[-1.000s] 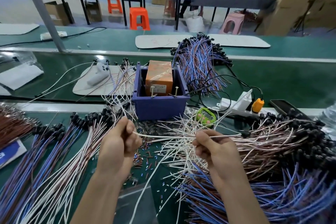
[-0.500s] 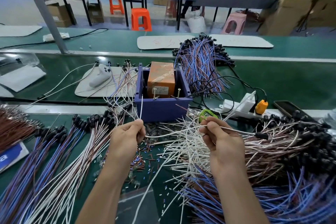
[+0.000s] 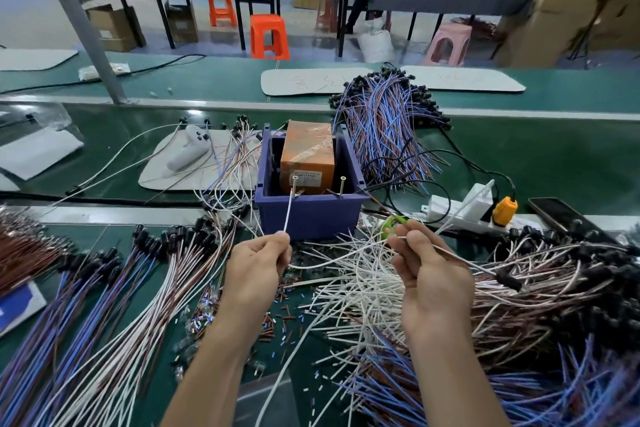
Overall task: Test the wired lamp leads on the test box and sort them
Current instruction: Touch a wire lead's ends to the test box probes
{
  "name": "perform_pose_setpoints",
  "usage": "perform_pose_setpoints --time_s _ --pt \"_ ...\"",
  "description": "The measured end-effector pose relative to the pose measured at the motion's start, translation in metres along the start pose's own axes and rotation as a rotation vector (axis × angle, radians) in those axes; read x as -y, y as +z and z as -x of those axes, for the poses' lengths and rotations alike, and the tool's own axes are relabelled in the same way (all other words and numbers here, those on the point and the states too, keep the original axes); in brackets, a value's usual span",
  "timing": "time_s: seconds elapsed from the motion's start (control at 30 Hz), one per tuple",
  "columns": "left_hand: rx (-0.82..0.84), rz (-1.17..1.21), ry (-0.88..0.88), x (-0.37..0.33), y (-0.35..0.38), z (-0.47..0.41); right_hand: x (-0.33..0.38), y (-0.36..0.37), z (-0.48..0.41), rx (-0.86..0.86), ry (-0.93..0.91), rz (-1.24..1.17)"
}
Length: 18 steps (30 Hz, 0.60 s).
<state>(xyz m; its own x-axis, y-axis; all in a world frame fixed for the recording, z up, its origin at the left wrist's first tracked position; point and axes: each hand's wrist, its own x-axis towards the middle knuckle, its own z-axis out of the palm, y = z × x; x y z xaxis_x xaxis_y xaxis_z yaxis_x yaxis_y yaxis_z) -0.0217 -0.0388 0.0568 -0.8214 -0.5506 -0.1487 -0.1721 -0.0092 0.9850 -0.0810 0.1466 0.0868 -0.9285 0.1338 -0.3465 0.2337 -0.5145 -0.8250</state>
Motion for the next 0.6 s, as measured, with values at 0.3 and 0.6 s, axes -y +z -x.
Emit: perform_pose_setpoints --time_s 0.3,0.6 --pt "0.038 0.002 0.04 0.009 -0.003 -0.002 -0.003 0.001 -0.002 -0.015 0.009 0.006" --pt "0.043 0.036 0.039 0.011 -0.002 -0.001 -0.004 0.004 -0.002 -0.023 -0.005 0.01"
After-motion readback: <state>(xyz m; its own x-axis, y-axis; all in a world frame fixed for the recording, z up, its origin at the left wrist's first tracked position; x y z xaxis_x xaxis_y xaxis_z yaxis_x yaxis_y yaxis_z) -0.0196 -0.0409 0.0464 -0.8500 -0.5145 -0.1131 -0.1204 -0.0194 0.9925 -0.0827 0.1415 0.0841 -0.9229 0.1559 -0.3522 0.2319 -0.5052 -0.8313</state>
